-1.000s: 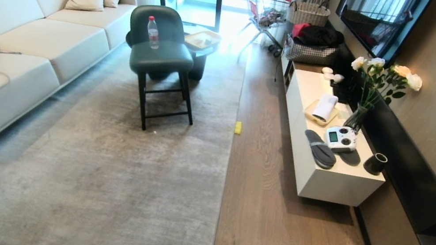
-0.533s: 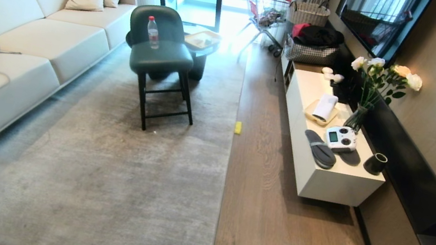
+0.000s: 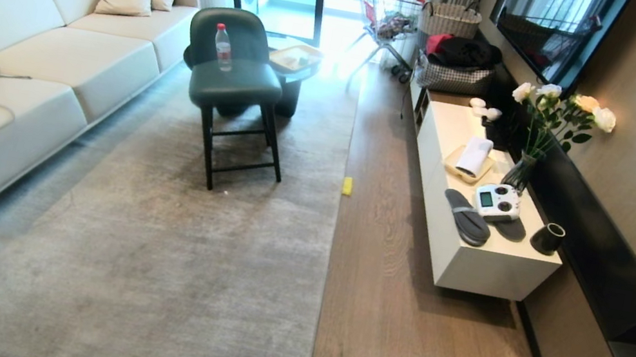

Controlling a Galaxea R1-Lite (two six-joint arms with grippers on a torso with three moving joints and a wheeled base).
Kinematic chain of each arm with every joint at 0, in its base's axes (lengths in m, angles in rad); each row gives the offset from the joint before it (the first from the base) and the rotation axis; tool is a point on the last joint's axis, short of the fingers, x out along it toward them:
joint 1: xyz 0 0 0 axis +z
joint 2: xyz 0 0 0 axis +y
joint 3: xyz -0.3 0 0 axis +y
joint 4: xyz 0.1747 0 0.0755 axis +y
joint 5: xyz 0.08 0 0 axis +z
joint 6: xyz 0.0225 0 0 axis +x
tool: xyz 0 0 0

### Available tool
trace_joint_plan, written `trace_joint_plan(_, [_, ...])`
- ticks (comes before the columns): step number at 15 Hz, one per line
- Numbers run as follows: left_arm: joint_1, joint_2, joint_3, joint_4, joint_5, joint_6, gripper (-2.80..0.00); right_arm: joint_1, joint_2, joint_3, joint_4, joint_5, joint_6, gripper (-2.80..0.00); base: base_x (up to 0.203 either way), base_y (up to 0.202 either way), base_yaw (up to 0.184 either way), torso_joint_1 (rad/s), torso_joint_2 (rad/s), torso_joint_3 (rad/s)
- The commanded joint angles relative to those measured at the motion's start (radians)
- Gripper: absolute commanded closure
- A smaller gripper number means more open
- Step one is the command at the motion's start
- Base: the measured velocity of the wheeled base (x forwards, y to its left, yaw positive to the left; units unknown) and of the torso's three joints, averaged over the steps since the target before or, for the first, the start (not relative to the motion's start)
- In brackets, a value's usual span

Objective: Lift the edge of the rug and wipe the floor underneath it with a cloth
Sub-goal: Lift up the carpet

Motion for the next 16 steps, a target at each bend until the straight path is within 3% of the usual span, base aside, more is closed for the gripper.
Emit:
trace_joint_plan(1, [0.000,0.001,0.000,0.000,0.000,0.000,0.00,0.000,0.001,0.000,0.000,0.000,-0.001,0.00,0.000,0.000,0.000,0.000,0.00,0.000])
trace_joint_plan(16, [0.000,0.001,0.000,0.000,0.000,0.000,0.00,0.000,0.002,0.000,0.000,0.000,-0.001,0.00,0.000,0.000,0.000,0.000,0.00,0.000])
